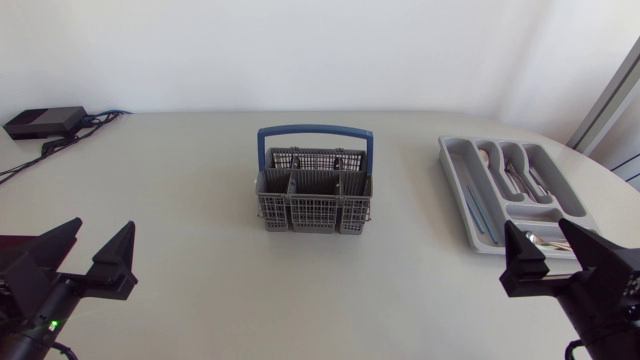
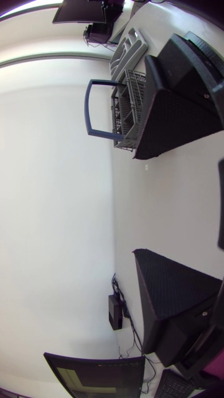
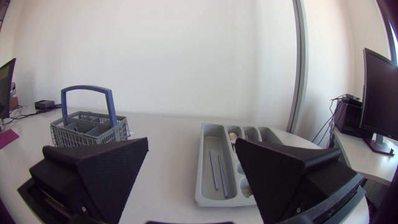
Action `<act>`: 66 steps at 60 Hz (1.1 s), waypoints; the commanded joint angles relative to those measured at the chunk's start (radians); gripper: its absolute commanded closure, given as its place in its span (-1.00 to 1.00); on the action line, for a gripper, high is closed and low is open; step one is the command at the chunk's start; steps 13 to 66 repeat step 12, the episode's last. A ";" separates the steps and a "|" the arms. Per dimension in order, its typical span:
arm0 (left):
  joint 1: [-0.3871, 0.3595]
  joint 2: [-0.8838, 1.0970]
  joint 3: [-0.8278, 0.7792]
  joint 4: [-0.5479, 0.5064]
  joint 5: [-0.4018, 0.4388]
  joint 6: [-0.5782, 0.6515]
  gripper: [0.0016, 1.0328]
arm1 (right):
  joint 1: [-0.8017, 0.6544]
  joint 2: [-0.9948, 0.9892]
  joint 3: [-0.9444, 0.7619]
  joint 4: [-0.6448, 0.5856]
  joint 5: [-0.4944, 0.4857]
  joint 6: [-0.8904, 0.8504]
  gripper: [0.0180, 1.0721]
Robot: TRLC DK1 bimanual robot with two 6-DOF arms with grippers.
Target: Sort the cutlery from the basket into the organizer compartments.
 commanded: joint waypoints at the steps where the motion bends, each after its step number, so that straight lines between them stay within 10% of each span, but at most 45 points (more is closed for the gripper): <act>1: 0.008 -0.014 -0.027 0.023 -0.009 -0.035 -0.92 | -0.004 -0.004 -0.020 0.018 -0.003 0.029 -0.92; 66: 0.008 -0.014 -0.027 0.023 -0.009 -0.035 -0.92 | -0.004 -0.004 -0.020 0.018 -0.003 0.029 -0.92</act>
